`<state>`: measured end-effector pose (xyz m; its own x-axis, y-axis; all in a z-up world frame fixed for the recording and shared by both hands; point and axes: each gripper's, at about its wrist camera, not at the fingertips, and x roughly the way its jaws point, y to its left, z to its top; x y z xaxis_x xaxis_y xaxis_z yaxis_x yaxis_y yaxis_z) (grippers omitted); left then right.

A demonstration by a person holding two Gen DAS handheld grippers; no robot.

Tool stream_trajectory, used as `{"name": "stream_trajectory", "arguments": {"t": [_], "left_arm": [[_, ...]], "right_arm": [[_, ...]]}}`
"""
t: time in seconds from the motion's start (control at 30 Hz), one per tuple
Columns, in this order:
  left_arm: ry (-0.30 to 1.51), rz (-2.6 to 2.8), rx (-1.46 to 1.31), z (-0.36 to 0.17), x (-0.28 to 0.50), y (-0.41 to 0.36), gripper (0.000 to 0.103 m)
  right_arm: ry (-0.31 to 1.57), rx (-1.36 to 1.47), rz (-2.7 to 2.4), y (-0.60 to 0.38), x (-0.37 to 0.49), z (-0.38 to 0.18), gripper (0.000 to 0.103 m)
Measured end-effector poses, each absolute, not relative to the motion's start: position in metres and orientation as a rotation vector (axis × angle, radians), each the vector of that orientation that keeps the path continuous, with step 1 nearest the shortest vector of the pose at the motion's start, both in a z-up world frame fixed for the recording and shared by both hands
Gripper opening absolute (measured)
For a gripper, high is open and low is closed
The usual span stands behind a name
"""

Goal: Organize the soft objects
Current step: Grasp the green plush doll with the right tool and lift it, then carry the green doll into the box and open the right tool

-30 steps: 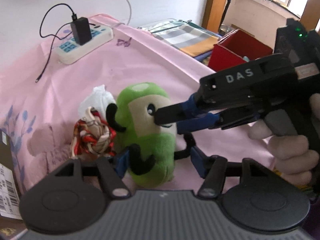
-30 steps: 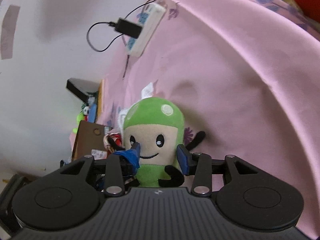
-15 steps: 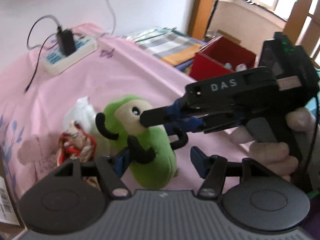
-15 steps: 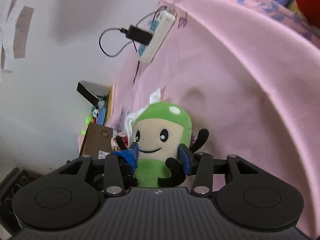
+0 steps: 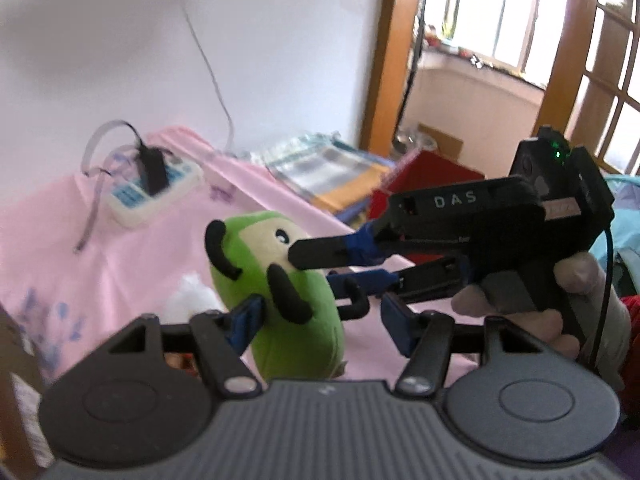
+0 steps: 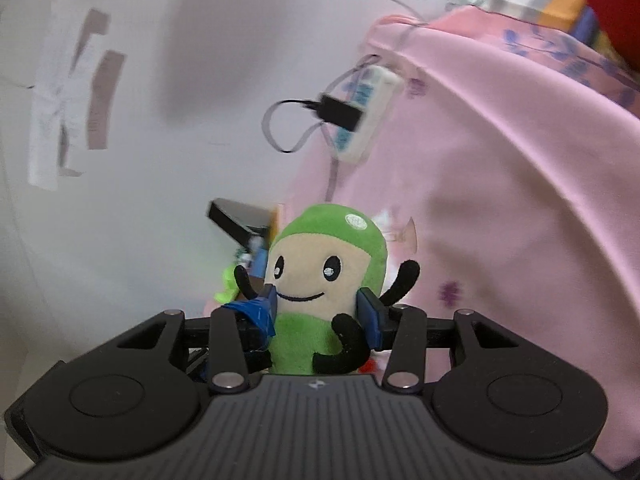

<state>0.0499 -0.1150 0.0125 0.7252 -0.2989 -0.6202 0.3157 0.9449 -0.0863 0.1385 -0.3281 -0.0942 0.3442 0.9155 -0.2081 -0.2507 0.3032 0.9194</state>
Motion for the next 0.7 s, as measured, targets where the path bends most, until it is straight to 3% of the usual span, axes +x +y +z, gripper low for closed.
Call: {"name": "stream_trajectory", "arguments": {"t": [0.37,0.7], "left_arm": [[0.501,-0.142,-0.001,0.061,-0.012,-0.002,0.063],[0.5,0.034,-0.062,0.056,-0.047,0.103,0.063]], "right_arm": [[0.824,0.901,1.166,-0.209,0.13,-0.033,0.029],[0.856,0.741,1.31,-0.068,0.115,-0.006,0.029]]}}
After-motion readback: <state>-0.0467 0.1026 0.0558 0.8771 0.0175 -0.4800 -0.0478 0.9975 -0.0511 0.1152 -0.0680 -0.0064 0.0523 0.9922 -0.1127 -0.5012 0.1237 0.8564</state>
